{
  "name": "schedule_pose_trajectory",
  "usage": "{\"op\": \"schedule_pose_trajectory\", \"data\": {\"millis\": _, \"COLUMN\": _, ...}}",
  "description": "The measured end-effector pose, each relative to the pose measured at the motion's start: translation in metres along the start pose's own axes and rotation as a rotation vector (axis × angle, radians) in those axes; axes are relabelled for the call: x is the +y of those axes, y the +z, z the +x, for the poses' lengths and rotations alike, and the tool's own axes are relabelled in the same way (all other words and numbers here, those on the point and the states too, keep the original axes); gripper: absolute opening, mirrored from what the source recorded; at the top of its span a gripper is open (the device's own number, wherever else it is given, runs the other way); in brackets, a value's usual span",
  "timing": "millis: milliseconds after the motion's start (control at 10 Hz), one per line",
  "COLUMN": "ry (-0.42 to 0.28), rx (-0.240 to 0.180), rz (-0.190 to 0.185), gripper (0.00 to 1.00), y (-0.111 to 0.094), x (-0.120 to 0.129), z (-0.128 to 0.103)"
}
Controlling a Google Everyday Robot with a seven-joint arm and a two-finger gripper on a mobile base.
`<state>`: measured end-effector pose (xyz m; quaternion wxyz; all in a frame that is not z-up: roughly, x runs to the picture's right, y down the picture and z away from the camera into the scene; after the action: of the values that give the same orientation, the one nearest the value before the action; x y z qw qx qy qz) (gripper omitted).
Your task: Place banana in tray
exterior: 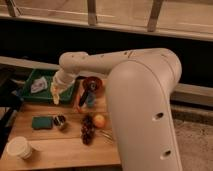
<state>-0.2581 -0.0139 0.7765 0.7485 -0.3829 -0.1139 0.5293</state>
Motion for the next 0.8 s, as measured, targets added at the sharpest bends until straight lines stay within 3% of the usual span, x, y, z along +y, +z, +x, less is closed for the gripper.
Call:
{"op": "schedule_pose_trajectory", "data": {"millis": 300, "ry": -0.014, "rx": -0.087, "rz": -0.047, "gripper": 0.0, "y": -0.002, "x": -0.013, "z": -0.049}}
{"op": "schedule_pose_trajectory", "data": {"millis": 800, "ry": -0.004, "rx": -0.114, "rz": -0.066, "gripper": 0.0, "y": 0.0, "x": -0.017, "z": -0.058}}
